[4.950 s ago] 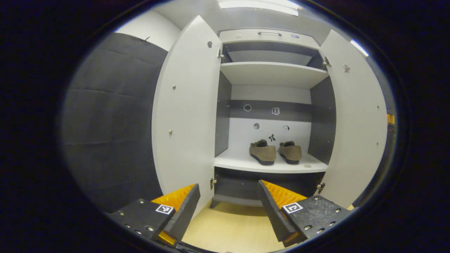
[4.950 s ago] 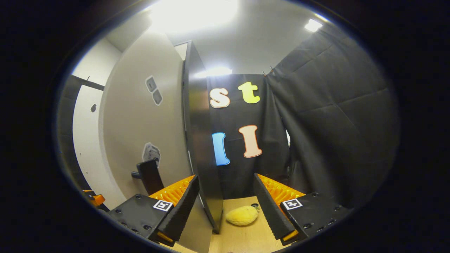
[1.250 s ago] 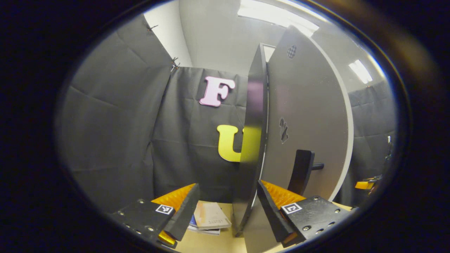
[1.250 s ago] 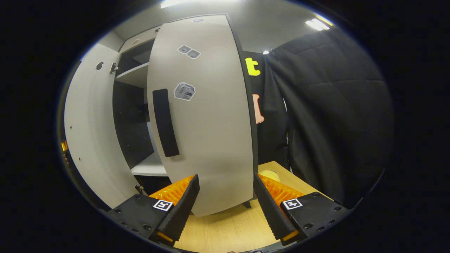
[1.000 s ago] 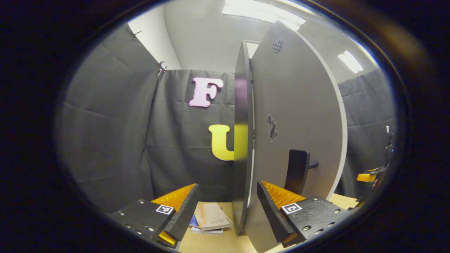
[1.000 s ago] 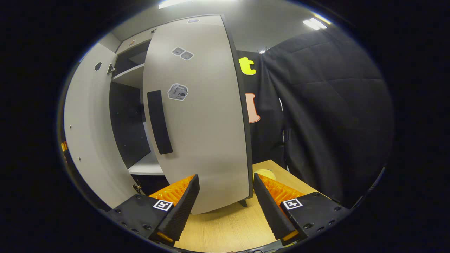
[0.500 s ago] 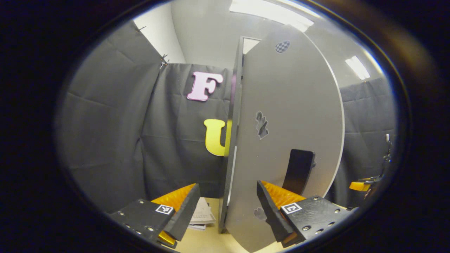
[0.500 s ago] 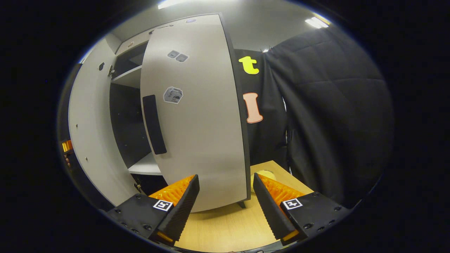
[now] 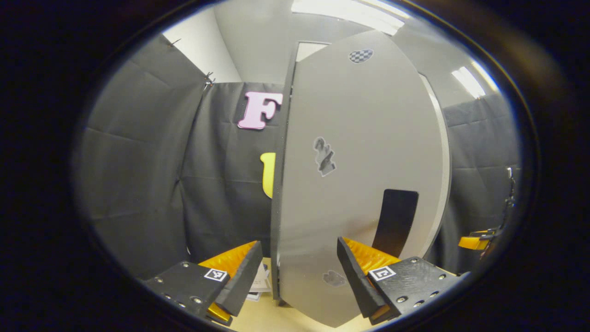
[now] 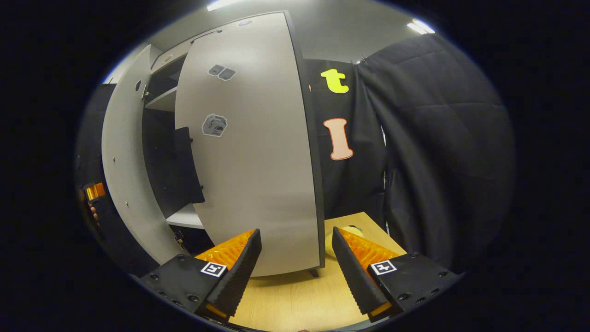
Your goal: Grab one shoe with the right hand and put it into the shoe cabinet, grab the other shoe with the left hand and put it into the shoe cabinet; then close the right door with the right hand and the left door with the left hand.
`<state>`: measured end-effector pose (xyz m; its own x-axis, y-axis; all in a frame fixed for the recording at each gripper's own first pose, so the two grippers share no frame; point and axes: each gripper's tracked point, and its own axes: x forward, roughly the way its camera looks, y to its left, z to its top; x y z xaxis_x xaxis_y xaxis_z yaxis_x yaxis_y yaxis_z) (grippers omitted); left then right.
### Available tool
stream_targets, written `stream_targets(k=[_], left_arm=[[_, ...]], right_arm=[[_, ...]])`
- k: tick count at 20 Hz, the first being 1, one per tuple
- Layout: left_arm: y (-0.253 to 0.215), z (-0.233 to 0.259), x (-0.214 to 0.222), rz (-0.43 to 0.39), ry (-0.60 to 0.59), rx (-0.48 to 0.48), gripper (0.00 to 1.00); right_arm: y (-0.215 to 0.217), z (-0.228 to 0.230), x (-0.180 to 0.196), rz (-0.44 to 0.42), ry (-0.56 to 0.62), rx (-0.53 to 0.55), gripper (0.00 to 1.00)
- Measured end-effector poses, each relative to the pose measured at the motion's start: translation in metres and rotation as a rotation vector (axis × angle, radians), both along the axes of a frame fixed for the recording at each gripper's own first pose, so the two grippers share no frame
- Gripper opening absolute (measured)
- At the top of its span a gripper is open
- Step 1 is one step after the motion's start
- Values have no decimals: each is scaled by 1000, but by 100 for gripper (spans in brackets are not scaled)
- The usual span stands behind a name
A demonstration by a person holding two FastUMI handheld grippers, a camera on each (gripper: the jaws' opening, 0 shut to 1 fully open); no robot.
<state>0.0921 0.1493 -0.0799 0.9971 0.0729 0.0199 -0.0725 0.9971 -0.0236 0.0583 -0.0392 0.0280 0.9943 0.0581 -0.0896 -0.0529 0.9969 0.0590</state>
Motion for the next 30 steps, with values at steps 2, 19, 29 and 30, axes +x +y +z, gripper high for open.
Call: stream_targets(k=[2, 19, 29, 30], left_arm=[[-14, 0, 10, 5, -8, -3, 100], [9, 4, -40, 143, -65, -37, 100], [-23, -4, -54, 22, -61, 21, 100], [-25, -8, -55, 17, -55, -5, 100]], right_arm=[[-3, 5, 3, 12, -9, 7, 98], [22, 59, 18, 130, -94, -47, 98], [3, 53, 25, 100, -39, -9, 97], [3, 55, 27, 112, -43, -6, 98]])
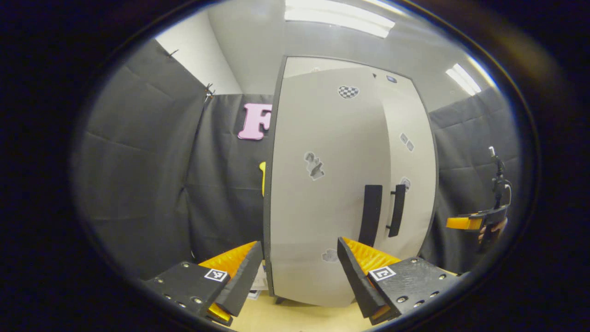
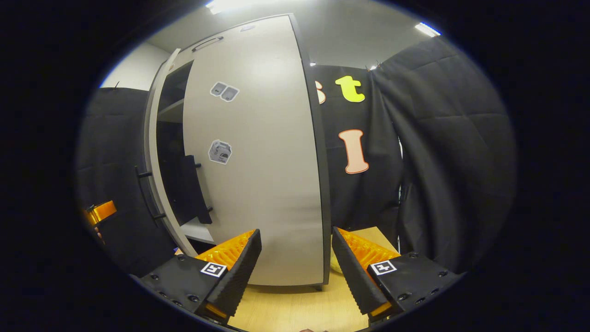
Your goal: Grab one shoe with the right hand and put it into the shoe cabinet, grab the other shoe with the left hand and put it into the shoe cabinet; then close the right door with the right hand and the left door with the left hand.
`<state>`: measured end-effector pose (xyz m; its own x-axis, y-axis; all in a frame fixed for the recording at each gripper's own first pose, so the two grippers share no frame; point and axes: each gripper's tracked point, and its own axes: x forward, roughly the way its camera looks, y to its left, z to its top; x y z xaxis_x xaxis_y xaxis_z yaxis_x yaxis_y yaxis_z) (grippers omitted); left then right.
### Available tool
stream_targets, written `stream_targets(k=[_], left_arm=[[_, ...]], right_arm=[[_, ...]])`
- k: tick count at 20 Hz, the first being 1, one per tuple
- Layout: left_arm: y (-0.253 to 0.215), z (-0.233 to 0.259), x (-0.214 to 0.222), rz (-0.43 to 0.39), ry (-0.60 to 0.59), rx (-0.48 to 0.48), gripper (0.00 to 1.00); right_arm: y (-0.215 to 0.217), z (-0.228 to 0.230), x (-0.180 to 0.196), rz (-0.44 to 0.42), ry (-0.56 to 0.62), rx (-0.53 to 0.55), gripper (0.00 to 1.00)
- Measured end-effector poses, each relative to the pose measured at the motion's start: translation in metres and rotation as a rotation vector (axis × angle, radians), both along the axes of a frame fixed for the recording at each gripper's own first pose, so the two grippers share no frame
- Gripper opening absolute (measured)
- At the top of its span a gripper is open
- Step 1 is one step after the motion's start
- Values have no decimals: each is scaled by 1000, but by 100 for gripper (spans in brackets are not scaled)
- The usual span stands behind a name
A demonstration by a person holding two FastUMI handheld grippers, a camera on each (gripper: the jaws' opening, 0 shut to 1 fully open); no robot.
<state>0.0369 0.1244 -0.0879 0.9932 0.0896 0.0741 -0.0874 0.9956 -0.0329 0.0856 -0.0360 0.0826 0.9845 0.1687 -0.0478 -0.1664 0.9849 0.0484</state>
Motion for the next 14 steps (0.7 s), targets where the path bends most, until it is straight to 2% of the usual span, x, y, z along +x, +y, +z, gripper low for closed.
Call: stream_targets(k=[2, 4, 9, 11, 12, 14], left_arm=[[-1, -8, 0, 10, 27, -26, 100], [1, -17, -3, 35, 54, -7, 100], [-5, -37, -7, 54, 115, 12, 100], [-5, -41, -11, 81, 128, 5, 100], [-7, -42, -14, 91, 132, 0, 94], [-9, -46, -18, 111, 143, -12, 94]], right_arm=[[2, 2, 0, 31, -10, 20, 98], [9, 4, 6, 46, -4, 33, 97], [27, -6, 8, 93, 19, -4, 98], [22, -15, 7, 73, 36, -42, 97], [20, -17, 7, 66, 35, -53, 97], [19, -23, 8, 69, 48, -59, 98]])
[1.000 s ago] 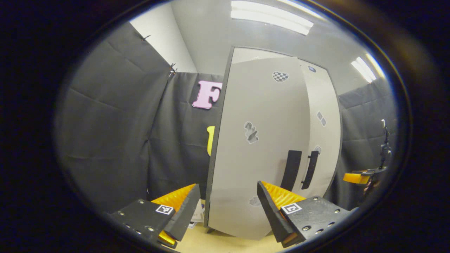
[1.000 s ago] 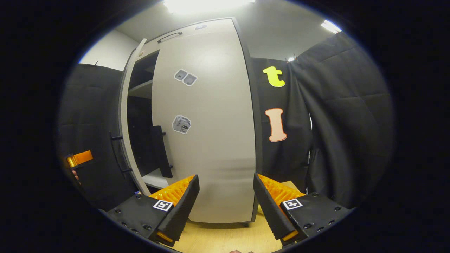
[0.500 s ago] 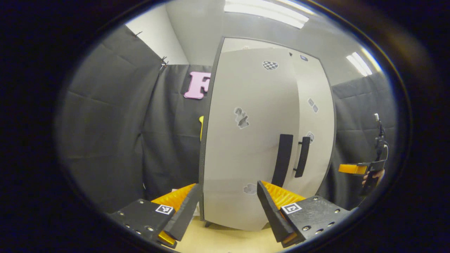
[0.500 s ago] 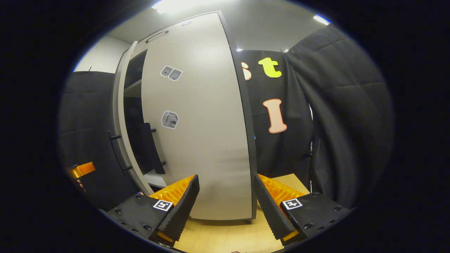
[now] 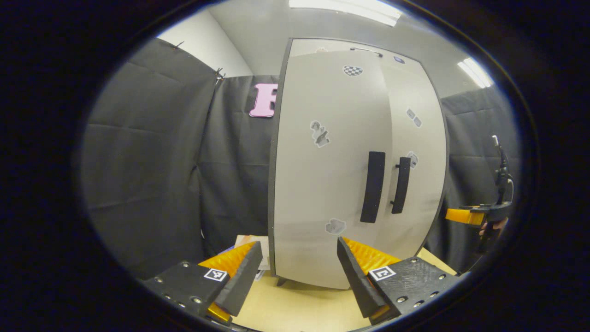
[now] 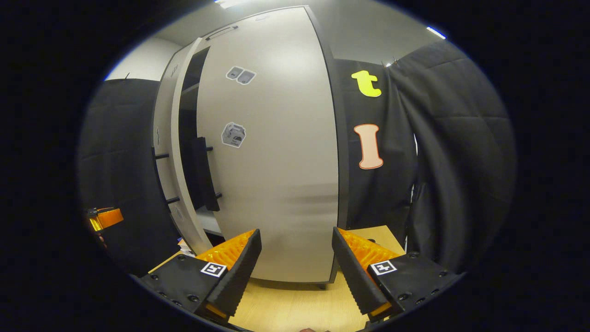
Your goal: Grab one shoe with the right hand and put it into the shoe cabinet, grab the other shoe with the left hand and put it into the shoe cabinet; then close the right door with the right hand and the left door with the left hand.
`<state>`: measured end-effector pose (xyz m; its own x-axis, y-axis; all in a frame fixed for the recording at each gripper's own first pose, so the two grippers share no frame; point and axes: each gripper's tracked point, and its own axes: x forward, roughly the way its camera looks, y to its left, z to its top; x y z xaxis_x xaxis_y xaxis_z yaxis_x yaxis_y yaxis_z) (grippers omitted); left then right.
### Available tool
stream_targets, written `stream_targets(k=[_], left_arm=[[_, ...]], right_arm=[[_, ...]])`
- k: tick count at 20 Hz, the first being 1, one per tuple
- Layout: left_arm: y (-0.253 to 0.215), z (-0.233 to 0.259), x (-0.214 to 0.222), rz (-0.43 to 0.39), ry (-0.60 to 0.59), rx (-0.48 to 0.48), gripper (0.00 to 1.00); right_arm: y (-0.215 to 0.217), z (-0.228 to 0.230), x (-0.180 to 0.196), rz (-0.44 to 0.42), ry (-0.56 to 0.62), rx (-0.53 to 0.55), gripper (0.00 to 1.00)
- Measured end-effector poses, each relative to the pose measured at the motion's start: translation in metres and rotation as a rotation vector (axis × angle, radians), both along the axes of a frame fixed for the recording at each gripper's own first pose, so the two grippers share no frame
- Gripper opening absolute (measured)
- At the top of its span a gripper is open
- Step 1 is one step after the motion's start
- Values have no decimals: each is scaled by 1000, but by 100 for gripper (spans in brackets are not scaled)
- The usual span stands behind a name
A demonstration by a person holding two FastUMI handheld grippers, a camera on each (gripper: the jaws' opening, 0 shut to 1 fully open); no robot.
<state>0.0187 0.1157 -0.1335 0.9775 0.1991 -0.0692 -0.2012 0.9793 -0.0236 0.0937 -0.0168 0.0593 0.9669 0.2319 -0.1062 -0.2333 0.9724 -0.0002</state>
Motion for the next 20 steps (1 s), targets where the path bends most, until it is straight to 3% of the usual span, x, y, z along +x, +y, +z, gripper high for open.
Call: stream_targets(k=[5, 8, 12, 19, 20], left_arm=[[-13, 4, -9, 45, -19, -47, 94], [-18, 5, -14, 59, -22, -65, 94], [-18, 2, -11, 43, -4, -55, 94], [-4, 11, -6, -13, -16, 34, 95], [-4, 12, -5, -28, -22, 30, 100]], right_arm=[[-2, -8, 7, 53, 7, 39, 97], [-21, -12, 11, 48, 7, 1, 97], [-36, -11, 12, -6, -1, 14, 97], [-18, 22, -3, -92, -63, 119, 97], [-16, 27, -7, -101, -72, 119, 98]])
